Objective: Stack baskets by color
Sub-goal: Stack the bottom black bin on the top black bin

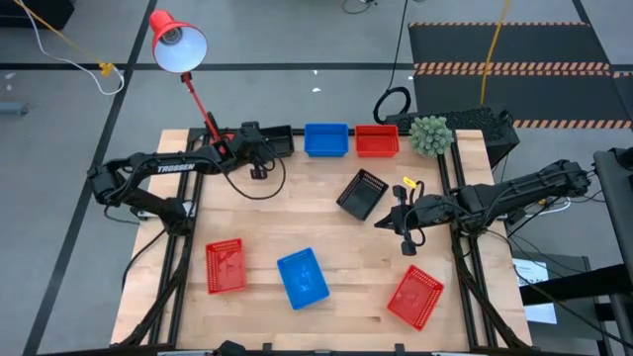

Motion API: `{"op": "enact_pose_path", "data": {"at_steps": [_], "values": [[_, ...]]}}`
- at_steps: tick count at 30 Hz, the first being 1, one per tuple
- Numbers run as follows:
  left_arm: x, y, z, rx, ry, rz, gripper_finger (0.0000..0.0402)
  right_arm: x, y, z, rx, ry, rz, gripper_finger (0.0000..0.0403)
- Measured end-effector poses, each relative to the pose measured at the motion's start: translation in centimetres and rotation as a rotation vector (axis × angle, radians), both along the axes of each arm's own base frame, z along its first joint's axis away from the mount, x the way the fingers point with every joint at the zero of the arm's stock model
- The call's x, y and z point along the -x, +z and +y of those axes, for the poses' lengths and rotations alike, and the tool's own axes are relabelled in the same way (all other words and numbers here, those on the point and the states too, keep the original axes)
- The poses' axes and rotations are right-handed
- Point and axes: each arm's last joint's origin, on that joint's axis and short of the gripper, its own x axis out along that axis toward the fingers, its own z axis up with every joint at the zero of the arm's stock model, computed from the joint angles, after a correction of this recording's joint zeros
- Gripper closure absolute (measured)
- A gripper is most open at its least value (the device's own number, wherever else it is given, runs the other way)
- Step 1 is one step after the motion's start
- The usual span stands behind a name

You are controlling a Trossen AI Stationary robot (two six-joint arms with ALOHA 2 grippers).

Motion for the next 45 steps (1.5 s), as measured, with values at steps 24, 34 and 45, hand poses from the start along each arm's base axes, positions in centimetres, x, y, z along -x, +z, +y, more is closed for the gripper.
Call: {"op": "enact_pose_path", "data": {"at_steps": [24, 34, 45], "values": [[1.8, -2.2, -1.9, 0.333, 0.186, 0.100, 0.0392, 0.0, 0.0, 0.0, 0.014, 0.005, -0.001, 0.0403], [3.1, -2.2, 0.4, 0.347, 0.329, 0.029, 0.0393, 0.0, 0.0, 0.0, 0.012, 0.003, -0.001, 0.0403], [2.3, -4.7, 2.1, 0.355, 0.348, 0.025, 0.0392, 0.0, 0.0, 0.0, 0.003, -0.001, -0.003, 0.0403]]}}
